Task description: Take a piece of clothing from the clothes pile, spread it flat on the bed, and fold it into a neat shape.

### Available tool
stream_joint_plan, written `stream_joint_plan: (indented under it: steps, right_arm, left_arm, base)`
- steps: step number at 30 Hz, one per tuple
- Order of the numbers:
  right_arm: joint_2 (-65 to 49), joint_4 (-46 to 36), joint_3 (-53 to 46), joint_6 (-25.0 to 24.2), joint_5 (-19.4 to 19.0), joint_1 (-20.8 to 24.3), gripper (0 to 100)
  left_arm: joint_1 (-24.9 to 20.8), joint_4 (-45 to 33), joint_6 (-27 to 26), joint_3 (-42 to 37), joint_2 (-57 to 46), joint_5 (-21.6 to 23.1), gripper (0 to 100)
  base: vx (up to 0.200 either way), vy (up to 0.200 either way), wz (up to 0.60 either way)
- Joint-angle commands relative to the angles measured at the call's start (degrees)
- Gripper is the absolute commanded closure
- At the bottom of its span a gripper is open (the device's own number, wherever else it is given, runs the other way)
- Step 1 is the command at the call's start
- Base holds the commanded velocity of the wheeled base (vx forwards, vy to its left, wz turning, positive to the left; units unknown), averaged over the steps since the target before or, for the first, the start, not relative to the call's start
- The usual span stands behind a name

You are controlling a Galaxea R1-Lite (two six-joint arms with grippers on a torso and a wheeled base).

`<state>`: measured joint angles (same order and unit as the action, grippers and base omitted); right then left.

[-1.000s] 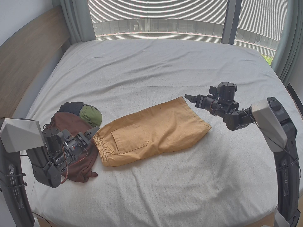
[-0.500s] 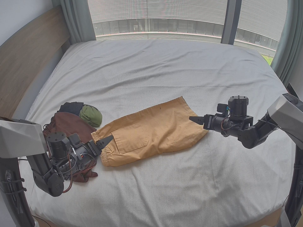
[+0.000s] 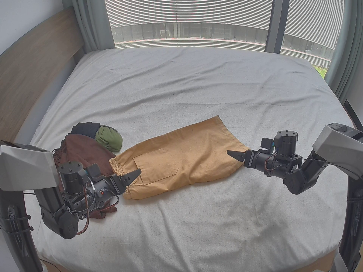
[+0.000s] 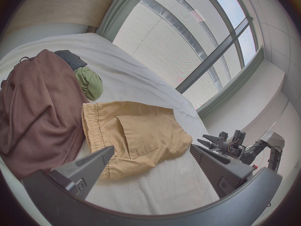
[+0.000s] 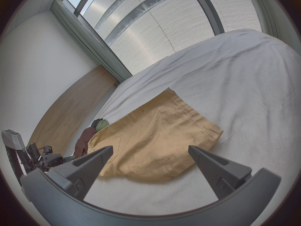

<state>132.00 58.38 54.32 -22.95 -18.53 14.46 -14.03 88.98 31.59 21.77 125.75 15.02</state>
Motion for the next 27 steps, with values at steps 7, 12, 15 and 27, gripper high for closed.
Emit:
stream_joint_plan:
  steps: [7, 12, 15, 27]
  right_arm:
    - [8.54, 0.33, 2.72, -0.69, 0.34, 0.13, 0]
    - [9.94, 0.15, 3.25, -1.30, 0.25, 0.40, 0]
    - [10.73, 0.33, 3.42, -2.62, 0.25, 0.66, 0]
    - [13.20, 0.77, 5.36, -6.75, 0.34, 2.24, 0]
  left_arm:
    - [0.14, 0.14, 0.05, 0.11, 0.64, 0.01, 0]
    - [0.41, 0.05, 0.05, 0.11, 0.73, 0.01, 0]
    - [0.41, 0.05, 0.05, 0.02, 0.82, 0.01, 0]
    - [0.50, 0.14, -0.03, 0.11, 1.43, 0.01, 0]
  base:
    - [0.000, 0.000, 0.00]
    - [0.000, 0.000, 0.00]
    - [0.000, 0.000, 0.00]
    - [0.000, 0.000, 0.00]
